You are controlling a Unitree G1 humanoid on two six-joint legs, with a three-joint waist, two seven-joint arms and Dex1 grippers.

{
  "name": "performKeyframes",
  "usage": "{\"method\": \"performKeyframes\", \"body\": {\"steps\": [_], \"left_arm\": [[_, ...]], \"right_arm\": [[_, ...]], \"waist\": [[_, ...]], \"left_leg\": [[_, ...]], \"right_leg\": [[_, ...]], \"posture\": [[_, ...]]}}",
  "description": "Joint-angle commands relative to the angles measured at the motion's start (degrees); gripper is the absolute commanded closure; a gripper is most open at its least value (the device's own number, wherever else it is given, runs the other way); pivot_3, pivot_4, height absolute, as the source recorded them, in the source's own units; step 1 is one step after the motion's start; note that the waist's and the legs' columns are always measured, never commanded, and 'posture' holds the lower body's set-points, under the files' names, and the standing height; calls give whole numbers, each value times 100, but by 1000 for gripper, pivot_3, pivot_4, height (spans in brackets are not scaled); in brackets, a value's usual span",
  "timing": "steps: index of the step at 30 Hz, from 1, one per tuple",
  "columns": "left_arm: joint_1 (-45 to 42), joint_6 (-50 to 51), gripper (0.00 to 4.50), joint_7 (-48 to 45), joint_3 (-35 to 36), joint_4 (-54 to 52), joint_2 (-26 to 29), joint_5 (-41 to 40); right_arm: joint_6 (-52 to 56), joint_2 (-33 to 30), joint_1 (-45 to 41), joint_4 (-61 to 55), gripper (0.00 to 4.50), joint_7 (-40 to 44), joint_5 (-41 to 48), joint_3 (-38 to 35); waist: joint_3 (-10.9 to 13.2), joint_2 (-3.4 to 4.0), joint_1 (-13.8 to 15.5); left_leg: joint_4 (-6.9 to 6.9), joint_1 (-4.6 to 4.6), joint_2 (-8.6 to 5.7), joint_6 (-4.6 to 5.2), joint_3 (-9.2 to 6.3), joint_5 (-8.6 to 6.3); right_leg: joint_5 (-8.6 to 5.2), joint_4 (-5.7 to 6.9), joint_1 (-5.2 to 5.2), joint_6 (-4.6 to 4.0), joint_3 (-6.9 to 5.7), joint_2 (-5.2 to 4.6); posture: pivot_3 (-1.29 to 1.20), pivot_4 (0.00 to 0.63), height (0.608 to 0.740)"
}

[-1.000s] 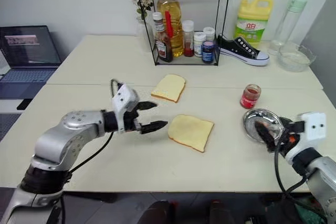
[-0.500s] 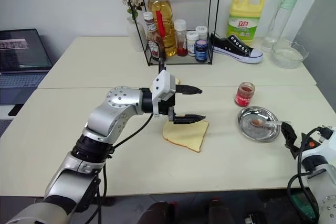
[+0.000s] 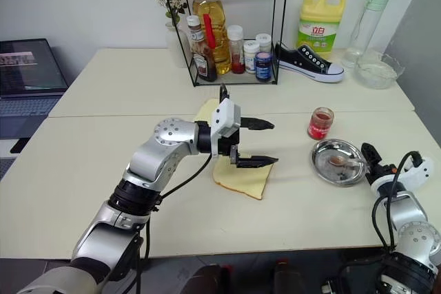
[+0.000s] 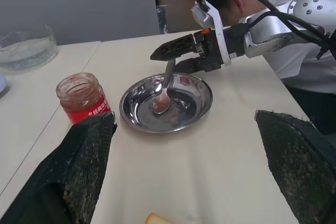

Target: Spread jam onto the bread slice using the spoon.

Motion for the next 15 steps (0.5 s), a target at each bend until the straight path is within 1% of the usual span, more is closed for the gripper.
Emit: {"method": "performKeyframes", "body": {"steps": [1,8,11,15], "left_arm": [[-8,44,36,58,112,-372,8,-50],[-38,88,36,122,106,-390,-7,-22],[-71,60,0,112,118,-329,5,-2],[-106,39,0,93,141,-285,29,10]], "right_arm": [[-135,-100,-152,122,0,83,102,-84],[-123,-109,-210,287,0,124,176,-27],[-137,-77,-169,272,620,126,201,-21],[-136,-44,-94,168,2074,124,249,-20]], "waist": [[0,0,-1],[0,0,-15],[0,0,-16],[0,1,-16]], "left_leg": [[1,0,0,0,0,0],[1,0,1,0,0,0],[1,0,1,0,0,0],[0,0,1,0,1,0]], "right_leg": [[0,0,0,0,0,0],[0,1,0,0,0,0],[0,1,0,0,0,0],[0,1,-1,0,1,0]], "posture": [[0,150,740],[0,150,740],[0,150,740],[0,150,740]]}}
